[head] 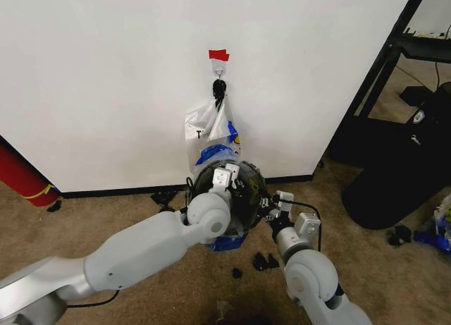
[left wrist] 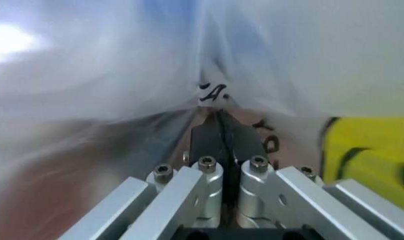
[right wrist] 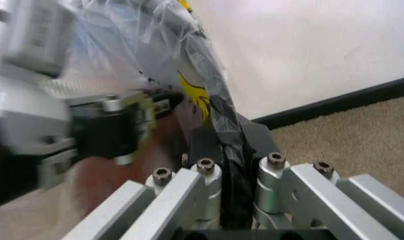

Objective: Pick up the garbage bag from the wall and place it over the trash bin.

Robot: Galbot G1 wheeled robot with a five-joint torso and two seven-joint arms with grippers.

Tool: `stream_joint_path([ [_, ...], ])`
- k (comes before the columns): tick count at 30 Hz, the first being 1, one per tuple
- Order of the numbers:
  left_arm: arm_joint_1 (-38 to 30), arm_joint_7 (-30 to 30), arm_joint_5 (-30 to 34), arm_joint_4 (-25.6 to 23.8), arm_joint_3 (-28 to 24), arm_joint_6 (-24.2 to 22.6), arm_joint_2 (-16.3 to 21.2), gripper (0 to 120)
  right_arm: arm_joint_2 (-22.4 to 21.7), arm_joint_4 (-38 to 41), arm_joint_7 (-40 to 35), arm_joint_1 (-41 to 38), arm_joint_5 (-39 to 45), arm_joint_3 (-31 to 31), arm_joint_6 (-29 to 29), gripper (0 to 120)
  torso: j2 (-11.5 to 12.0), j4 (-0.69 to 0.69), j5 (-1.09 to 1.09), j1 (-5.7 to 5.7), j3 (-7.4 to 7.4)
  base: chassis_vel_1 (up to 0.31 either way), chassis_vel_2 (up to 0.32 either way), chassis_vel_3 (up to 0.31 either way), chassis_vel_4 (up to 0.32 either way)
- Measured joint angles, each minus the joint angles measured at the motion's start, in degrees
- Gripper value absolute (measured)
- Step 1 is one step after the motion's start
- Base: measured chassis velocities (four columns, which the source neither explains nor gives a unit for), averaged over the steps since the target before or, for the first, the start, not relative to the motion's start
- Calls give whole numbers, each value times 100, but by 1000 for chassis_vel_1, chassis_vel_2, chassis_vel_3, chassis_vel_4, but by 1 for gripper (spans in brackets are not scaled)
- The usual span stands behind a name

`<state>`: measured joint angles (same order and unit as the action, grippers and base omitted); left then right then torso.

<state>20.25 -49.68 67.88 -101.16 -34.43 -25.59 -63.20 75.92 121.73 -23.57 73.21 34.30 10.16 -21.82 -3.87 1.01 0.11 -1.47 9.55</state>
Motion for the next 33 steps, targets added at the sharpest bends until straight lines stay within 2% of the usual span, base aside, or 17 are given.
stream_joint_path([
  [4, -65, -35, -85, 296, -59, -66, -82, 0, -49, 89, 26, 39, 15, 25, 1, 1, 0, 0, 0, 0, 0, 0, 0, 0, 0],
  [33, 86, 96, -154, 673, -272, -350, -68, 0, -98, 239, 230, 277, -355, -84, 71, 1, 0, 0, 1, 0, 0, 0, 0, 0, 0],
])
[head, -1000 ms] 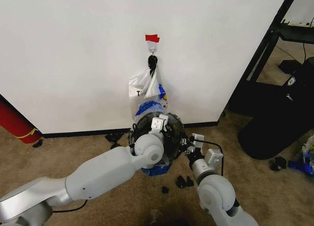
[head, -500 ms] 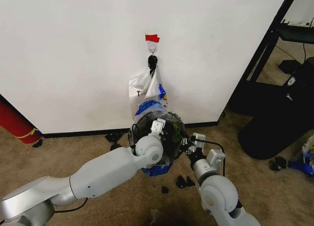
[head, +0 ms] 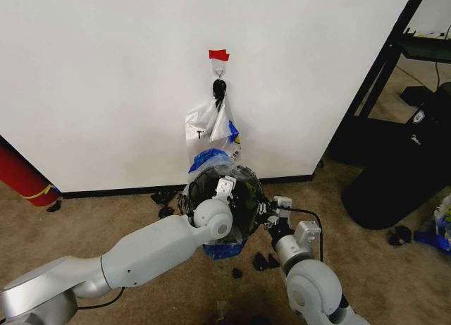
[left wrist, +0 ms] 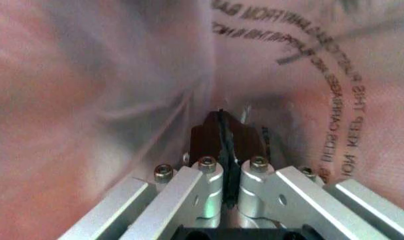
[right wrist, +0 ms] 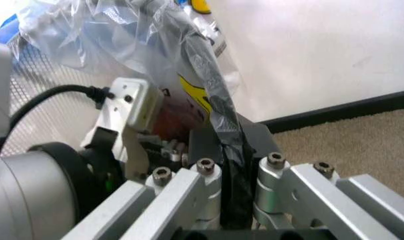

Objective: Pick up the garbage bag from the wall and place it over the trash bin.

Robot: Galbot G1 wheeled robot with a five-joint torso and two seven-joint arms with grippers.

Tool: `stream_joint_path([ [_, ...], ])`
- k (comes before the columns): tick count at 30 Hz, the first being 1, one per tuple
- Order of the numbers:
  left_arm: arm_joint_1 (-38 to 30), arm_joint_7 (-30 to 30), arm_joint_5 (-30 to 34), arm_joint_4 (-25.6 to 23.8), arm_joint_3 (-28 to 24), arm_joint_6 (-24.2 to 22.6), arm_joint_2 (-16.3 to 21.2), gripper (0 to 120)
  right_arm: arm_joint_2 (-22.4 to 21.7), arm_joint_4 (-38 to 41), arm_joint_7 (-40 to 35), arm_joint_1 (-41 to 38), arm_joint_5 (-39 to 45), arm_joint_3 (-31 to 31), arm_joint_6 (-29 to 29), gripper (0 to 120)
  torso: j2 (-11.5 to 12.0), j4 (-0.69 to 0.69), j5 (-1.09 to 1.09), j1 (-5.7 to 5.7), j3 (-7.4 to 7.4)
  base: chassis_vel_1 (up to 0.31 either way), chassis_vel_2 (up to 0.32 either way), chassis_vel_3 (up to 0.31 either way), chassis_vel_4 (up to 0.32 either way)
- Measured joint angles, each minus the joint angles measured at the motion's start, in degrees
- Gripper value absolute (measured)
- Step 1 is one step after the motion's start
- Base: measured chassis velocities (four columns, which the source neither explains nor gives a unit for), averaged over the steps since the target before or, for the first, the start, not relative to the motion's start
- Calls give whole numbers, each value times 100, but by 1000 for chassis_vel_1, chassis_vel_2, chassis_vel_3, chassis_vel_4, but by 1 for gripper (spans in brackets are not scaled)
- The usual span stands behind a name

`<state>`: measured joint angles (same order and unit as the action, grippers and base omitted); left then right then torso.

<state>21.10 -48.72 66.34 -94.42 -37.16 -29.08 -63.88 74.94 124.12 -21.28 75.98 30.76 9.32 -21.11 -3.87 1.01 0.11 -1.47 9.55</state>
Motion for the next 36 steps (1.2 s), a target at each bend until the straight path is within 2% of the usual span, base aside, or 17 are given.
stream_joint_path([
  [7, 18, 4, 106, -181, 50, -19, 59, 0, 9, -66, 27, 5, -35, 27, 41, 1, 0, -1, 1, 0, 0, 0, 0, 0, 0],
  [11, -99, 23, 158, -668, 5, -32, 402, 0, 128, -207, 27, -31, -168, 29, 118, 1, 0, -1, -1, 0, 0, 0, 0, 0, 0],
  [14, -163, 52, 486, -1039, -2, -132, 644, 0, 167, -285, 66, -46, -294, 19, 173, 1, -1, -3, 0, 0, 0, 0, 0, 0, 0],
  [18, -183, 114, 727, -1203, 6, -285, 744, 0, 144, -300, 85, -37, -318, 15, 192, 1, -1, 0, 0, 0, 0, 0, 0, 0, 0],
  [23, -203, 185, 943, -1205, -69, -450, 760, 0, 131, -278, 91, -19, -333, -8, 191, 1, -1, -2, 0, 0, 0, 0, 0, 0, 0],
  [30, -196, 203, 1147, -1021, -220, -595, 593, 0, 222, -122, 94, 90, -423, -113, 159, 1, -1, 0, 0, 0, 0, 0, 0, 0, 0],
  [36, -258, 226, 1348, -898, -345, -814, 471, 0, 113, -133, 124, 88, -476, -146, 159, 1, -1, -1, 0, 0, 0, 0, 0, 0, 0],
])
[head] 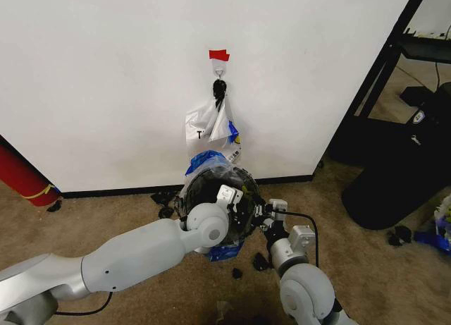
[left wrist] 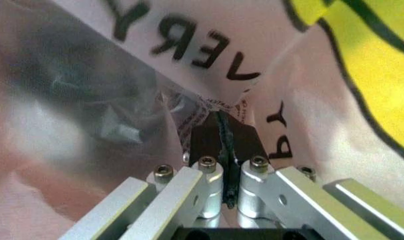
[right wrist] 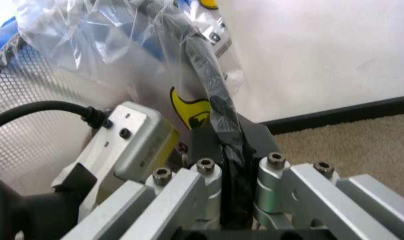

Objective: Pick up the garbage bag from the wall and place it over the trash bin.

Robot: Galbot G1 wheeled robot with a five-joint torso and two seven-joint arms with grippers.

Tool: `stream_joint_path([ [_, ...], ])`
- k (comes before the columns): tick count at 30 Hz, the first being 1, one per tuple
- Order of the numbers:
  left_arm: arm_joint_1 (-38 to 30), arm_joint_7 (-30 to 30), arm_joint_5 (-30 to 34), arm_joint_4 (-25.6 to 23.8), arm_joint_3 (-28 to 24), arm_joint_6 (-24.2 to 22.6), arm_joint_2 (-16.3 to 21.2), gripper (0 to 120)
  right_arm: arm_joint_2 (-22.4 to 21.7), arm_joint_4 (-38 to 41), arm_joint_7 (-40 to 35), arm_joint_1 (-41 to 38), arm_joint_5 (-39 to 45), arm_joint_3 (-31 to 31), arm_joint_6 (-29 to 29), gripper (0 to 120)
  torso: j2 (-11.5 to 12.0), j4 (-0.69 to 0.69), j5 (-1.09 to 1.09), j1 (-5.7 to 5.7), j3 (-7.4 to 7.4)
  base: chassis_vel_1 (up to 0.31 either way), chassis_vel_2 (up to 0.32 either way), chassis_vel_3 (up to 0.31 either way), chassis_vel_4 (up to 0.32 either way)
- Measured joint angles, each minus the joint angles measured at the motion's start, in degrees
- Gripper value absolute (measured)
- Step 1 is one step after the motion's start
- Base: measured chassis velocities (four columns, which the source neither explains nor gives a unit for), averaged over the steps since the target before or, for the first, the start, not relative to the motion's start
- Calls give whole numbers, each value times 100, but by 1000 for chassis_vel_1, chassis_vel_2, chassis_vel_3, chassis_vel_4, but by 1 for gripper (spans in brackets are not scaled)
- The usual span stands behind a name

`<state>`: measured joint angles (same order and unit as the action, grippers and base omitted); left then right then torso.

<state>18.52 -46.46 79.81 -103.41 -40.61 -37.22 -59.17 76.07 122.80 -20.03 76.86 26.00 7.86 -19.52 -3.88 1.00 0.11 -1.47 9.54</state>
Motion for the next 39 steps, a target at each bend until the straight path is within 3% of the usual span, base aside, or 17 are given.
stream_joint_path([
  [17, -41, -1, 167, 317, 54, 165, -317, 0, -6, 68, 53, 63, 79, -27, 6, 1, 0, 0, 0, 0, 0, 0, 0, 0, 0],
  [32, -12, -105, -94, -156, 279, 194, 287, 0, -75, -44, -32, -72, 189, 27, -5, 1, 1, 0, 0, 0, 0, 0, 0, 0, 0],
  [39, 176, 2, -559, 146, 332, 610, 157, 0, 6, -44, -49, -85, 257, -30, -21, 1, 1, 0, 1, 0, 0, 0, 0, 0, 0],
])
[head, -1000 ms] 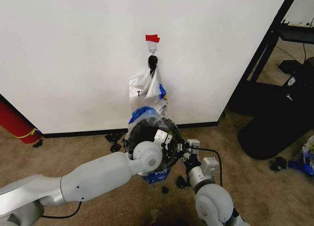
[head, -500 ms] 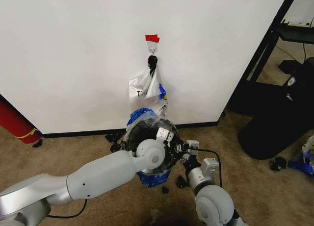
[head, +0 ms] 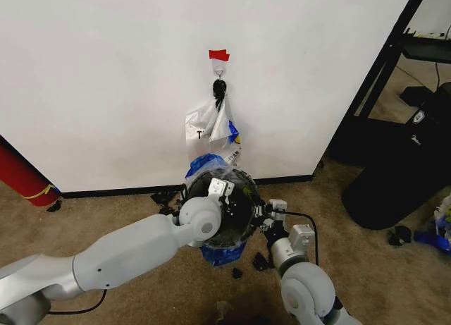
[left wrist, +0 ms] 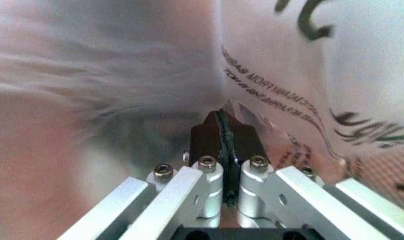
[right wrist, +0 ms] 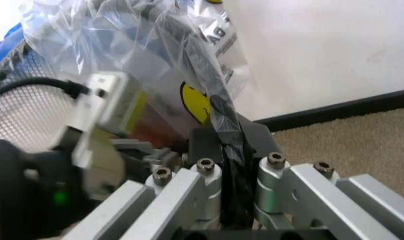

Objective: Pick up the garbage bag from the wall and place it over the trash bin.

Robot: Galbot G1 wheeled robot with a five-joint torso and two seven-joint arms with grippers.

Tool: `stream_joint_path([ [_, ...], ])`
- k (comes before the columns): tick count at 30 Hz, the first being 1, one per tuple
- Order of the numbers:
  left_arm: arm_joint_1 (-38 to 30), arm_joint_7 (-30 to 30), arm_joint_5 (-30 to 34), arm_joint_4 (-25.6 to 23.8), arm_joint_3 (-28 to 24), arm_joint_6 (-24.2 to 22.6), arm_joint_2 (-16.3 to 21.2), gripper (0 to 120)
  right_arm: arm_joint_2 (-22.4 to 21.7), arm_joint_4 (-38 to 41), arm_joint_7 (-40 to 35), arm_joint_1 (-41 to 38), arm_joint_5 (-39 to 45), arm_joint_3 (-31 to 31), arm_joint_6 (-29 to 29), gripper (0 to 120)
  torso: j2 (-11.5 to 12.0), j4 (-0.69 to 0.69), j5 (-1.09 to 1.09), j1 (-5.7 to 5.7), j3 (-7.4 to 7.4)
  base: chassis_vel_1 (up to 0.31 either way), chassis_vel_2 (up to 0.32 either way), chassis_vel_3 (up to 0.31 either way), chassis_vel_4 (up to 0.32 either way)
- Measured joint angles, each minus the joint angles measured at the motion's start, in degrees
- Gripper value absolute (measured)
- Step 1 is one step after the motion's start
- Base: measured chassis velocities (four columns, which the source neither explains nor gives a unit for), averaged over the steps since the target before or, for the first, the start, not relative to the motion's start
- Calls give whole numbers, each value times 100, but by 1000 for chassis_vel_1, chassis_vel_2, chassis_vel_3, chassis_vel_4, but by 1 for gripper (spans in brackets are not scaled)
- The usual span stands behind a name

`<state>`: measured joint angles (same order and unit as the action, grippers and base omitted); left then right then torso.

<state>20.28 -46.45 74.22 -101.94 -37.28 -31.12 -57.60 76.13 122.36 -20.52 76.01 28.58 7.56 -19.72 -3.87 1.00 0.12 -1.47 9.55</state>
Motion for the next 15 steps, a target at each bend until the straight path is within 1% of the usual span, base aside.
stream_joint_path([
  [2, 30, 27, -68, 64, -1, 48, -38, 0, 11, 0, 2, 0, -5, -5, 0, 1, 0, 0, 0, 0, 0, 0, 0, 0, 0],
  [5, 163, 123, -369, 449, -56, 141, -253, 0, 35, 23, 44, 35, -29, -6, 0, 1, 0, 1, -1, 0, 0, 0, 0, 0, 0],
  [7, 170, 119, -492, 569, -109, 126, -326, 0, 29, 78, 75, 77, -36, -12, 0, 1, 0, 0, -1, 0, 0, 0, 0, 0, 0],
  [15, 48, -5, -609, 760, -306, -56, -458, 0, -37, 142, 124, 162, -80, -5, 0, 1, 0, 0, -2, 0, 0, 0, 0, 0, 0],
])
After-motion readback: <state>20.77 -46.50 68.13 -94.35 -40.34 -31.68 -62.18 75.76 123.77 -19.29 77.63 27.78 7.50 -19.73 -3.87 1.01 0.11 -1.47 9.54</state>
